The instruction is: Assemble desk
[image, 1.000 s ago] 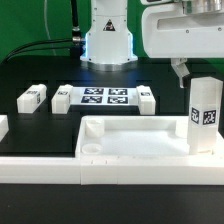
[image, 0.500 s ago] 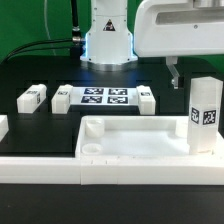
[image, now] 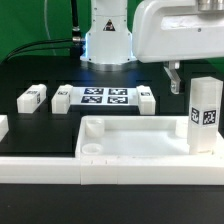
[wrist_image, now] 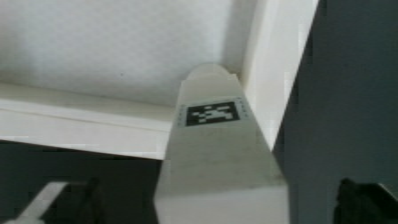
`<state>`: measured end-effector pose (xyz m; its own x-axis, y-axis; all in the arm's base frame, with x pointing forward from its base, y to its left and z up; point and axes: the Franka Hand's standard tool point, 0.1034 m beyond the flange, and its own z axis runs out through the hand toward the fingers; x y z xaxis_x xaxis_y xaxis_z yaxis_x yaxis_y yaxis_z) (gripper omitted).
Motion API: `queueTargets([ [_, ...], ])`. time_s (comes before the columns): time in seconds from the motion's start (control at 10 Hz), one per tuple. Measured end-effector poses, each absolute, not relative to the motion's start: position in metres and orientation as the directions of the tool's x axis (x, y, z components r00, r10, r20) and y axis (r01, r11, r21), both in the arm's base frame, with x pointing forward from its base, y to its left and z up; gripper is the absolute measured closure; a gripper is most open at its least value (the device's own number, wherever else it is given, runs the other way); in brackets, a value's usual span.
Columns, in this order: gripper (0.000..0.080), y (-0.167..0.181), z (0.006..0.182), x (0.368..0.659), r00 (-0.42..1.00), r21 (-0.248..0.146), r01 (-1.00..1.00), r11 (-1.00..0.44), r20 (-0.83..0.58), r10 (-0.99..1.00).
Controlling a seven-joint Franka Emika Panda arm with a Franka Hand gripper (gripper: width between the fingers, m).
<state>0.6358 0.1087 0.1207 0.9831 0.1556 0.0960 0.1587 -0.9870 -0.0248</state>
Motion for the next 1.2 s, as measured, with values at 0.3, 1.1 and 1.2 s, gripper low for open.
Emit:
queueTargets([
  [0.3,0.0516,0.1096,0.1208,0.6357,0.983,-0.025,0.16,-0.987,0.096,0.156],
  [1.1,0.0512,0.1058,0.1198,0.6358,0.928,-0.108,-0.361,-0.926,0.059,-0.369],
  [1.2,0.0512,0.1055,0.1197,0.6358,0.882,-0.117,-0.462,-0.879,0.045,-0.47],
])
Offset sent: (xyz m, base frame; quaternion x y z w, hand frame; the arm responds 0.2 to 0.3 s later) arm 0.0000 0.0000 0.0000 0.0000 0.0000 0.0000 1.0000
